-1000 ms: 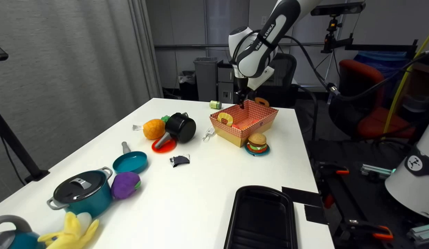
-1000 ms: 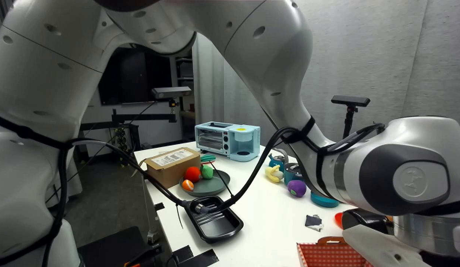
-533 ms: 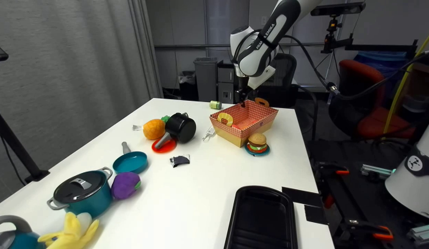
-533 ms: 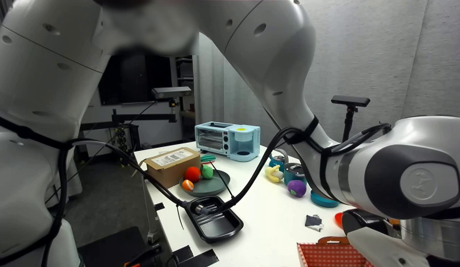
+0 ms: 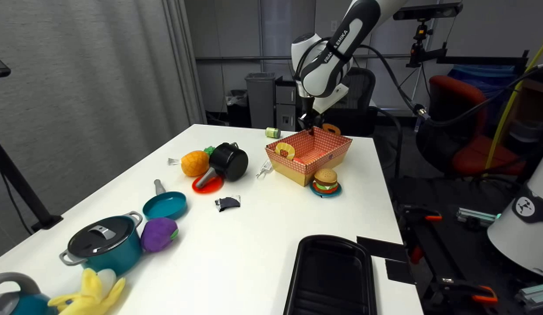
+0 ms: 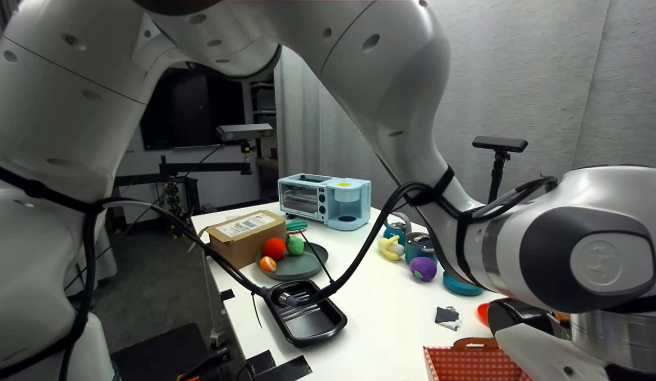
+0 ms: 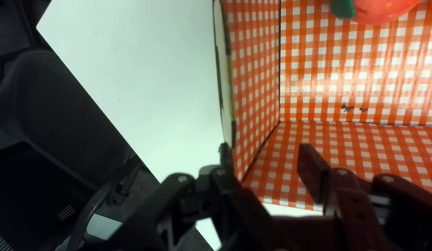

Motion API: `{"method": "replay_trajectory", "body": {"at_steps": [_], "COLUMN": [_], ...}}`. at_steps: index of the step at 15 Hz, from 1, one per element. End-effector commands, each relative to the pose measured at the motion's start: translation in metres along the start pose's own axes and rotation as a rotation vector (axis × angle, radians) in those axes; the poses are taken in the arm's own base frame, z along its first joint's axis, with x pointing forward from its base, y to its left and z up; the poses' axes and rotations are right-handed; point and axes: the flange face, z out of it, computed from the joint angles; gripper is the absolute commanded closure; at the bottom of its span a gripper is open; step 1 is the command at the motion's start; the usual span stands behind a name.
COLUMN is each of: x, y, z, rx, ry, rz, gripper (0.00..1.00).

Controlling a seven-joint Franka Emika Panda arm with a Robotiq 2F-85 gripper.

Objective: Move the fruit basket

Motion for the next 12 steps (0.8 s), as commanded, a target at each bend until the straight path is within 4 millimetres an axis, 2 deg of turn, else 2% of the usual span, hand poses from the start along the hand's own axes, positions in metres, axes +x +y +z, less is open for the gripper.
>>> {"method": "replay_trajectory", "body": {"at_steps": [1,4,7,8,10,12], "x": [0.004,0.006,0.006,0.007,0.009,0.011], "y": [0.0,0.002,0.006,0.007,0.008,0.009], "z": [0.001,0.003,0.005,0.004,-0.002,-0.009], "rx": [0.019,0.044,0.039,0.029,0.009,0.0], "ry": [0.015,0.006,0.01,0.014,0.035,0.056], "rz": [0.022,0.041,0.06,0.06,0.053,0.042], "gripper": [0.79,0.99,1.0,0.74,0.68,0.52]}}
